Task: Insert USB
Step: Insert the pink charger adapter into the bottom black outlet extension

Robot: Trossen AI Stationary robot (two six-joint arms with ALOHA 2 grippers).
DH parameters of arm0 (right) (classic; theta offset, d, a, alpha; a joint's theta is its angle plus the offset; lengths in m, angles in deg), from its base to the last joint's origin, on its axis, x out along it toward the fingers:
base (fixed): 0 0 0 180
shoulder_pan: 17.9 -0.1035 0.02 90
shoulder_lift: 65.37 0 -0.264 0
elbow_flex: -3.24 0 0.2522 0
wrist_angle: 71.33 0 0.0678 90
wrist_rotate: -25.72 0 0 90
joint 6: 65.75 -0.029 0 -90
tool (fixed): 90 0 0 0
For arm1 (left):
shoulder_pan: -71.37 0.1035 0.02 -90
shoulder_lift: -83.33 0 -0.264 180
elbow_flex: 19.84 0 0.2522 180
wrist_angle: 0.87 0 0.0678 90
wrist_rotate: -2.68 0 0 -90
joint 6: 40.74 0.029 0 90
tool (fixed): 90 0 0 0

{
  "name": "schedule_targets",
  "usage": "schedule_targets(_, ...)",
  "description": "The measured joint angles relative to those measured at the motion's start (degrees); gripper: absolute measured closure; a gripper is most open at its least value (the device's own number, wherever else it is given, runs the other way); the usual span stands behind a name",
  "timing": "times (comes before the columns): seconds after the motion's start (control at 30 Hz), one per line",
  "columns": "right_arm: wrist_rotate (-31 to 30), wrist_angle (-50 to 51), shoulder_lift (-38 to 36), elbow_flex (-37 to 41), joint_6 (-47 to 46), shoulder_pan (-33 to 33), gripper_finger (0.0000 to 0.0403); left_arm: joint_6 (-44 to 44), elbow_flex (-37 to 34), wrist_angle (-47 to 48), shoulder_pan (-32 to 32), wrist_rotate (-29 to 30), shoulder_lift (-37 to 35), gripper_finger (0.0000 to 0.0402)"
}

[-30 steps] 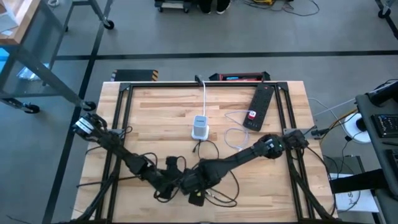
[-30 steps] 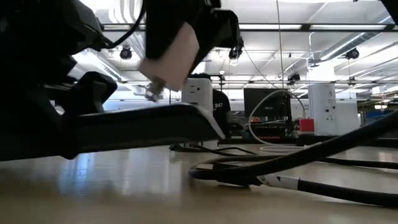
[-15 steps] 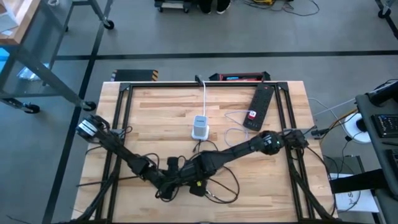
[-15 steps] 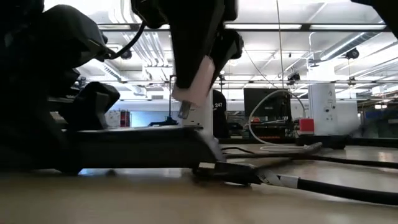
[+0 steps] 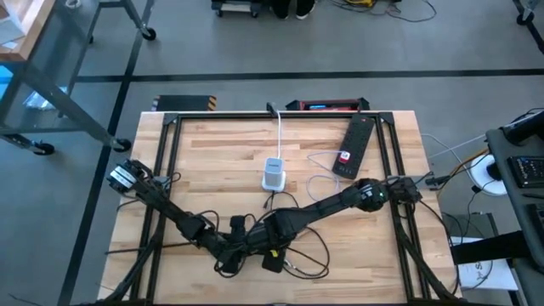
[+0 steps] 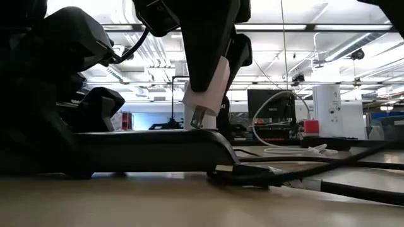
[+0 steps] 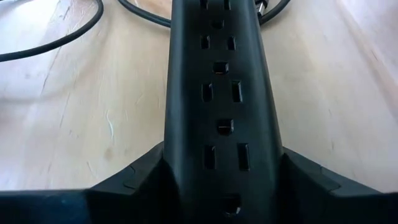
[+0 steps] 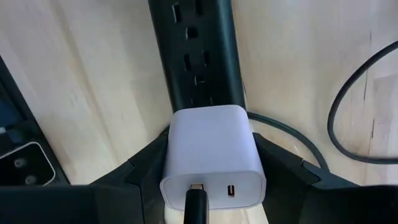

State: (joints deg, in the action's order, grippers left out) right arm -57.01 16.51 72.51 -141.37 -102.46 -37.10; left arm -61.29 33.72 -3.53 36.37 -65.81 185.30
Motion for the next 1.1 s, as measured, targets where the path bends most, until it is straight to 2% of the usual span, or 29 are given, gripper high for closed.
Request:
schedule_targets(0.43, 1.3, -3.61, 0.02, 2.21, 1.32, 0.02, 0.0221, 0.12, -0.18, -0.92, -0.04, 0.24, 0.04, 0.019)
schedule_targets(1.1, -2.58, -7.61, 0.08, 3.53, 2.46, -0.08, 0.0221, -0.14, -0.36, -2.65, 0.11, 0.22, 0.15, 0.019)
